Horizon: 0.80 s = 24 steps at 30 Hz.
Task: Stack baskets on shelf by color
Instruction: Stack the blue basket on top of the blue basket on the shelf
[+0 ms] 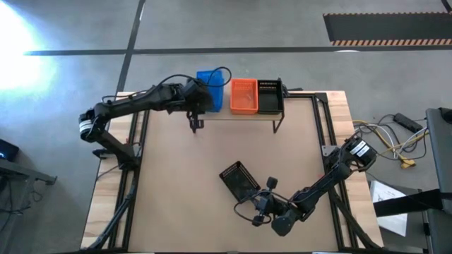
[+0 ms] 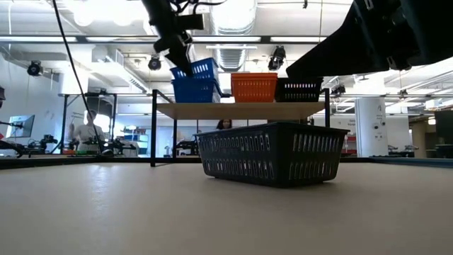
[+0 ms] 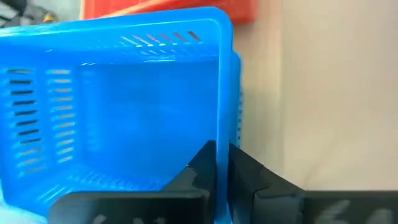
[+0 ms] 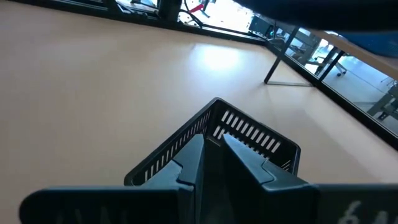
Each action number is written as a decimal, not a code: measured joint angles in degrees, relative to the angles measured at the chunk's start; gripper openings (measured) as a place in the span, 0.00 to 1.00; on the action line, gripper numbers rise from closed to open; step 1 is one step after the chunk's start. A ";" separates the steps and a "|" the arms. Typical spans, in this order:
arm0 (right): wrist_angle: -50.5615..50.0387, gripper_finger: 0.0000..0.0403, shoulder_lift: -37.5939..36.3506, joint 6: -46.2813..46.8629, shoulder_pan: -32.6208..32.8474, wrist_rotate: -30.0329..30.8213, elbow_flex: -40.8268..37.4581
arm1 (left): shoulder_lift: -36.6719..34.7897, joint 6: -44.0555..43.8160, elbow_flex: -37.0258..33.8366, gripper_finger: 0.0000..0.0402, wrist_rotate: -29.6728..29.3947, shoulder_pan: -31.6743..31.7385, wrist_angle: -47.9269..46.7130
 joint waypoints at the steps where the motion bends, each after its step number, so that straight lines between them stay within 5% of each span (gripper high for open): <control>1: 0.00 0.12 0.00 -0.02 0.00 0.00 0.00 | 0.00 0.00 0.18 0.02 0.83 0.00 -0.21; 14: -0.02 0.12 0.00 0.04 0.00 -0.15 0.00 | -0.02 -3.68 1.92 0.33 2.67 0.00 -3.47; 24: -0.04 0.12 0.00 0.05 0.00 -0.13 -0.02 | 0.42 -4.48 0.78 0.37 4.26 -0.17 -5.37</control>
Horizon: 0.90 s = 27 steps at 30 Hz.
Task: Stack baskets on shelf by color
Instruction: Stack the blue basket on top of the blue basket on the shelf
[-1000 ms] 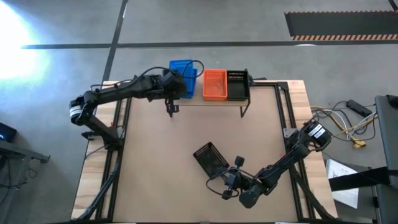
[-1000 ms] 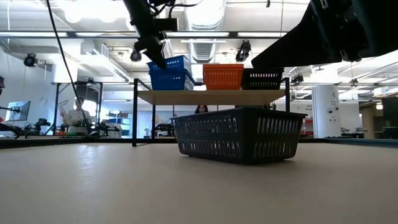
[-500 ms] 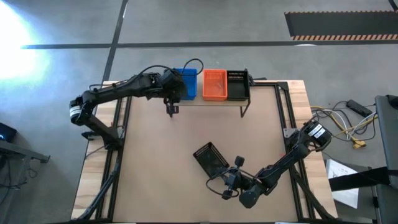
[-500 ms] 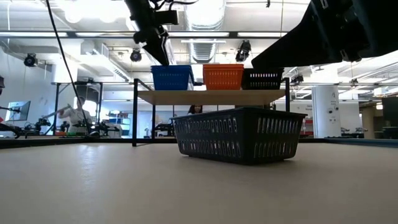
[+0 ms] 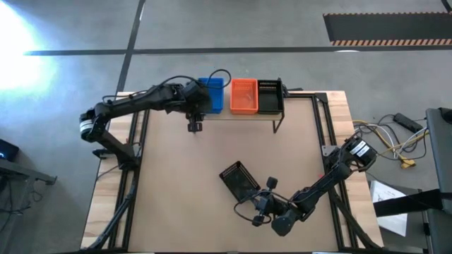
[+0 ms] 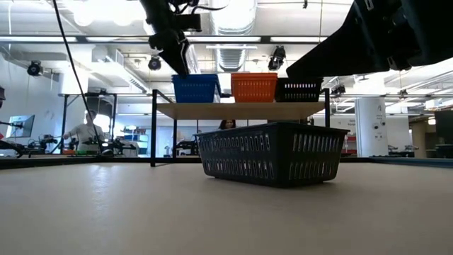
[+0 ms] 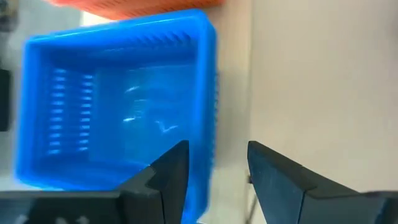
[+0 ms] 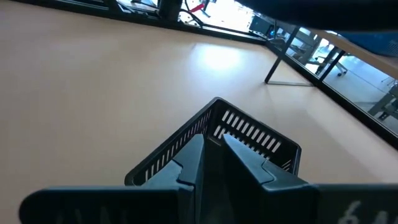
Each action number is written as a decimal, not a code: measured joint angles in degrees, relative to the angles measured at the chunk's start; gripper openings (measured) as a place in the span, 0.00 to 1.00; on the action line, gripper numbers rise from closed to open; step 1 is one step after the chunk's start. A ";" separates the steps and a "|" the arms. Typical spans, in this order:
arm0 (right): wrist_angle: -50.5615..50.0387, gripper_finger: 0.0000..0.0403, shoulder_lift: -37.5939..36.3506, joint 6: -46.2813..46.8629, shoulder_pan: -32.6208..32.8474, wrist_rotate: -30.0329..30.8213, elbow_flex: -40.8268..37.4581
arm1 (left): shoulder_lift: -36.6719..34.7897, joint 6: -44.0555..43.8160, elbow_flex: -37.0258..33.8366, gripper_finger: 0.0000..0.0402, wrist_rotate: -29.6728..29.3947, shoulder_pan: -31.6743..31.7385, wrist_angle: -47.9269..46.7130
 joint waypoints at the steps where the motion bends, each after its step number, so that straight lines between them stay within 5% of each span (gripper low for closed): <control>1: 0.00 0.12 0.00 0.00 0.00 0.00 0.00 | 0.04 -0.04 -0.15 0.37 1.15 0.02 -0.18; 11: 0.00 0.12 0.00 0.02 0.00 0.04 0.00 | -0.66 -2.96 0.50 0.32 3.51 0.00 -0.32; 27: 0.00 0.12 0.00 -1.01 0.10 0.04 -0.04 | -1.15 -0.04 0.09 0.28 -7.98 0.01 -1.90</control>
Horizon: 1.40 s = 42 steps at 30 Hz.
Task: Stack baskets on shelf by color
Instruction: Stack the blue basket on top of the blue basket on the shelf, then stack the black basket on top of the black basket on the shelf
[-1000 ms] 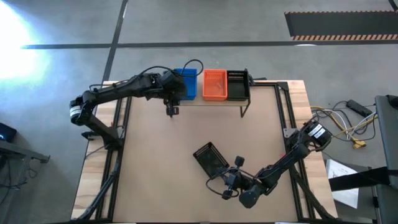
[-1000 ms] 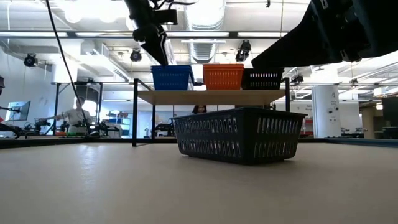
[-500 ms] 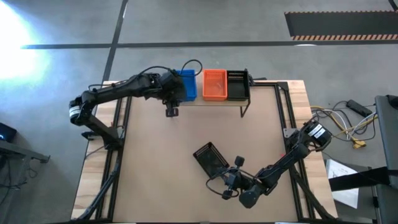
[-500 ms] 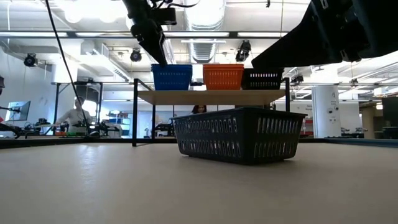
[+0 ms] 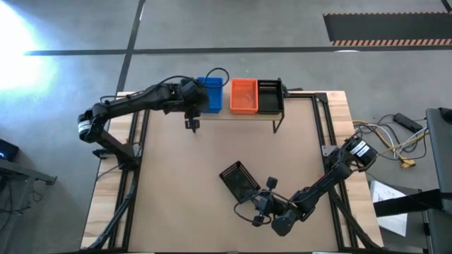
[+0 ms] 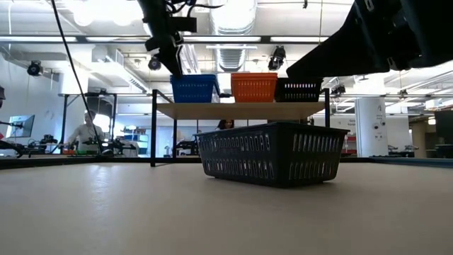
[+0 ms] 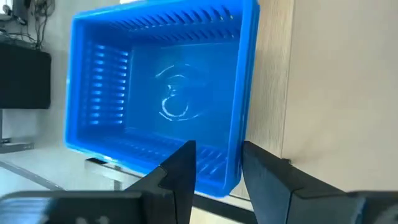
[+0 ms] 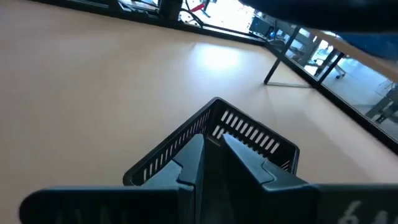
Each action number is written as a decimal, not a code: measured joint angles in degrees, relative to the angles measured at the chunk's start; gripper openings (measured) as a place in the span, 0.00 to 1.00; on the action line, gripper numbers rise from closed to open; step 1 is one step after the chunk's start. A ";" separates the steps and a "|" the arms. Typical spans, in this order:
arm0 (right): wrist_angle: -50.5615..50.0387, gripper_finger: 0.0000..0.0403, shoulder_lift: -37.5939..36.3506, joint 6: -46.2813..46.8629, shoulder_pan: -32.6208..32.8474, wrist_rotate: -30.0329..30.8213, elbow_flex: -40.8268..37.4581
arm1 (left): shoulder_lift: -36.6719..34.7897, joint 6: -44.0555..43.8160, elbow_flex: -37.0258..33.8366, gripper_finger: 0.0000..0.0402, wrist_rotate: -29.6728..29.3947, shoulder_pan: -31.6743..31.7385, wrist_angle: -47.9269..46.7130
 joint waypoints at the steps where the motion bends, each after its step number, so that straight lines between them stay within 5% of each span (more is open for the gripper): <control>1: -0.01 0.12 -0.01 -1.22 0.33 0.10 0.00 | -0.31 0.00 0.21 0.28 -0.01 -0.21 -0.25; 6: -0.32 0.12 -2.54 -10.38 3.29 2.43 1.24 | -4.10 -3.74 0.37 0.28 -0.15 -2.74 -2.61; 12: -1.21 0.12 -5.16 -16.50 4.46 0.47 2.62 | -11.21 -18.47 -4.13 0.28 -0.11 -11.19 -6.36; 18: -12.42 0.22 -8.73 -11.67 2.04 -22.57 3.89 | -19.05 -34.44 -19.68 0.28 0.03 -25.31 4.01; 21: -17.46 0.29 -9.29 -10.14 -0.80 -34.46 3.89 | -22.04 -40.48 -29.73 0.28 0.10 -33.12 15.28; 24: -19.31 0.35 -8.28 -12.33 -3.22 -40.23 3.83 | -23.19 -44.52 -39.58 0.28 0.12 -40.40 29.97; 29: -20.45 0.36 -7.28 -17.26 -6.26 -40.39 5.76 | -21.03 -46.16 -54.09 0.28 0.06 -49.29 62.55; 35: -29.98 0.29 -6.93 -17.59 -9.84 -40.43 7.82 | -11.28 -39.66 -64.79 0.28 -1.60 -52.80 103.78; 38: -31.03 0.26 -6.58 -17.97 -11.55 -44.73 7.60 | -6.30 -37.38 -66.53 0.28 -1.89 -52.62 113.25; 42: -31.52 0.20 -5.77 -18.41 -12.64 -47.79 7.45 | -1.72 -37.38 -65.73 0.28 -2.26 -52.49 114.17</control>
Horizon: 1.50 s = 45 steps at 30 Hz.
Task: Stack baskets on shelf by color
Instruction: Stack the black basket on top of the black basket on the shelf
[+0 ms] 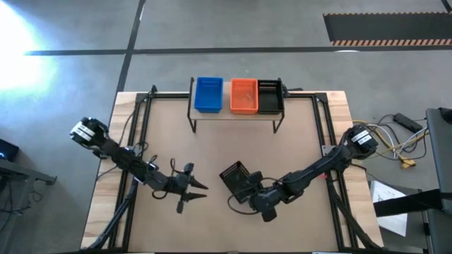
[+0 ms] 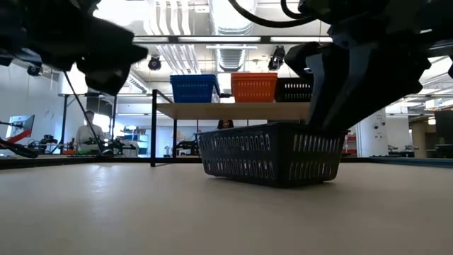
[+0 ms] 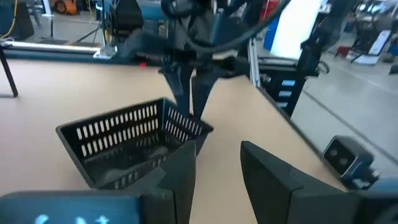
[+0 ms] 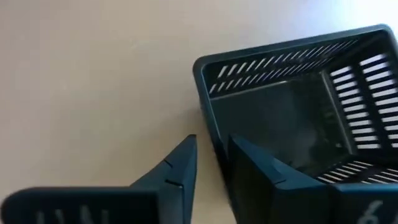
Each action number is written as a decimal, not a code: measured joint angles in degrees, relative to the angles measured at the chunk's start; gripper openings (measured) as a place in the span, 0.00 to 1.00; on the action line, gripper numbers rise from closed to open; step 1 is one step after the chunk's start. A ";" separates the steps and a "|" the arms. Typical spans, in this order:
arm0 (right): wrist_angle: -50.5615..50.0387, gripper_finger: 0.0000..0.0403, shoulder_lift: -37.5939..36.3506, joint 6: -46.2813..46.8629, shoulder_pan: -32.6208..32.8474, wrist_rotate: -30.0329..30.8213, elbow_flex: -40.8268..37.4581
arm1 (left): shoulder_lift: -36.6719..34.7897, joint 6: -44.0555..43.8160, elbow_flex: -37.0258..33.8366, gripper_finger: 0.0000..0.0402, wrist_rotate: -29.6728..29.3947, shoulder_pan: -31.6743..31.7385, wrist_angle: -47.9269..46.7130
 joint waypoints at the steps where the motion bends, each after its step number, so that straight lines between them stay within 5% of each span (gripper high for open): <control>1: 0.00 0.18 0.08 -0.18 -0.20 -0.08 -0.02 | 1.02 0.01 0.27 0.28 -0.28 0.00 0.04; 8: -0.21 0.04 0.16 -2.79 -0.23 -0.01 0.03 | 4.97 0.48 2.11 0.28 -0.81 0.02 -0.02; 14: -7.52 0.03 -0.52 -3.00 0.58 4.07 5.92 | 4.82 0.48 1.99 0.28 -0.81 0.09 0.00; 25: -33.22 0.02 -6.03 -5.47 5.93 29.81 23.89 | 4.75 0.37 1.88 0.28 -0.77 0.09 -0.04; 30: -40.10 0.02 -14.24 -8.58 0.18 38.14 24.82 | 4.73 0.24 1.88 0.28 -0.75 0.09 -0.04; 36: -41.08 0.02 -23.66 -17.38 -19.07 32.23 21.31 | 4.70 0.24 1.88 0.28 -0.75 0.12 -0.04; 41: -39.56 0.02 -25.30 -24.22 -35.88 17.56 18.82 | 4.70 0.26 1.88 0.28 -0.74 0.15 -0.04; 45: -39.38 0.02 -24.07 -27.73 -43.02 7.98 18.62 | 4.70 0.26 1.88 0.28 -0.75 0.26 -0.04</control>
